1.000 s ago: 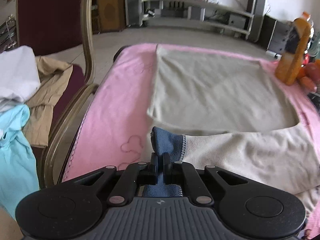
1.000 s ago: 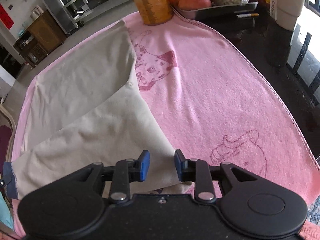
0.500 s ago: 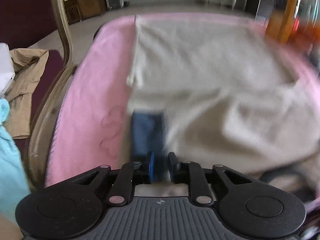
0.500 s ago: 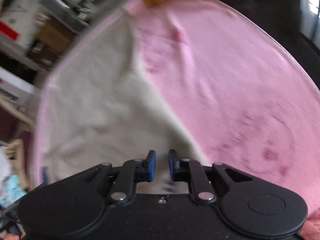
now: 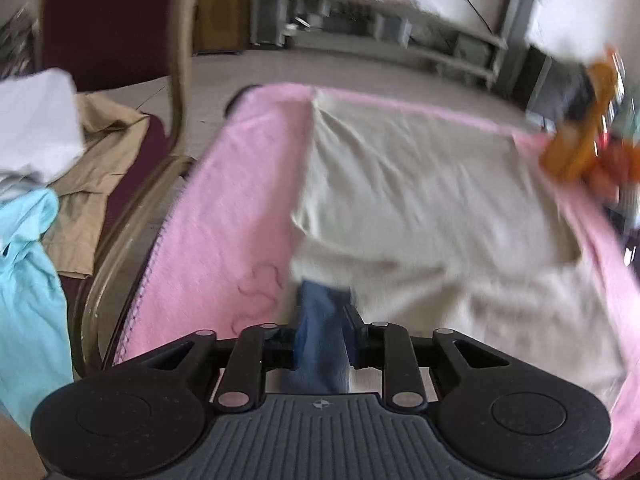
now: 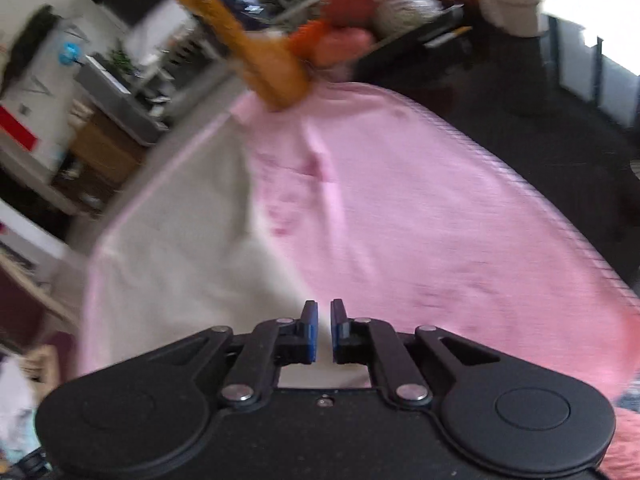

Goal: Fold clothes
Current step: 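Drag the navy cuff along the sweatshirt body with the left gripper, then open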

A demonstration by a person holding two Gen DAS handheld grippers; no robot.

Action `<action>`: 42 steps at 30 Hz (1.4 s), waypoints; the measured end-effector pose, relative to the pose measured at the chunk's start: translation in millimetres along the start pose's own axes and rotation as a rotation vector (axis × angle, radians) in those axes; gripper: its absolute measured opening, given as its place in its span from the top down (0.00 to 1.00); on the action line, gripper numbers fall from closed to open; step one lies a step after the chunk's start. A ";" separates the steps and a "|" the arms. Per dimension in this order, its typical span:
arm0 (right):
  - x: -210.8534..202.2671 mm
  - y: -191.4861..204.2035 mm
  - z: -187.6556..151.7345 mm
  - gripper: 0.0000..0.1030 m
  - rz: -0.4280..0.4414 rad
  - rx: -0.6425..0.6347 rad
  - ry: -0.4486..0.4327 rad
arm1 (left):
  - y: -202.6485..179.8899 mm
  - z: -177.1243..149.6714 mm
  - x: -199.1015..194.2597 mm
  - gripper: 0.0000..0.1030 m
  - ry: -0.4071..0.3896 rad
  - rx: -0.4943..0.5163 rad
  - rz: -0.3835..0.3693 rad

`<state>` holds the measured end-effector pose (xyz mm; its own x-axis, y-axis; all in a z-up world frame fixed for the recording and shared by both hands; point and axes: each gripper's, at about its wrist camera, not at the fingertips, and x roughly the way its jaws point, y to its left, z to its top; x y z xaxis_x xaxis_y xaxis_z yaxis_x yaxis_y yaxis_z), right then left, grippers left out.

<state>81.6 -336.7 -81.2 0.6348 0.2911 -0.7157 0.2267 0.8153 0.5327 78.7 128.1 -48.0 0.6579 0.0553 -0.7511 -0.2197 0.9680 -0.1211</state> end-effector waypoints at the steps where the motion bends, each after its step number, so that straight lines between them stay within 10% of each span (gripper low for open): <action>1: 1.4 6.3 2.3 0.93 0.041 0.000 0.005 | 4.2 3.5 2.2 0.83 0.010 -0.021 -0.019; 13: 126.0 41.3 -18.7 0.92 0.413 0.164 0.272 | -37.6 1.0 74.6 0.85 0.111 0.048 -0.086; 16: 141.7 42.1 -14.5 0.94 0.359 0.065 0.266 | -21.4 2.6 75.3 0.88 0.090 -0.039 -0.057; 26: 81.0 -55.7 13.9 0.97 0.064 0.504 -0.197 | 6.3 5.6 50.9 0.89 0.031 -0.163 0.066; 32: 66.9 -16.7 1.4 0.94 0.196 0.317 -0.056 | -3.0 -6.8 41.9 0.86 0.043 -0.055 0.026; 36: 77.9 -6.9 -8.5 1.00 0.102 0.220 0.020 | -1.6 -14.6 50.2 0.77 0.068 -0.021 0.072; 40: 54.2 -20.2 -6.3 0.97 -0.135 0.235 -0.135 | 8.6 -16.4 43.1 0.80 0.059 -0.045 0.128; 42: 44.8 -25.8 -5.3 0.96 -0.120 0.264 -0.143 | 11.5 -17.5 34.9 0.89 0.054 -0.051 0.118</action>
<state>100.3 -342.1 -129.5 0.6848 0.1125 -0.7200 0.4779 0.6765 0.5603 86.5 136.9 -86.9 0.5856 0.1530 -0.7960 -0.3306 0.9417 -0.0622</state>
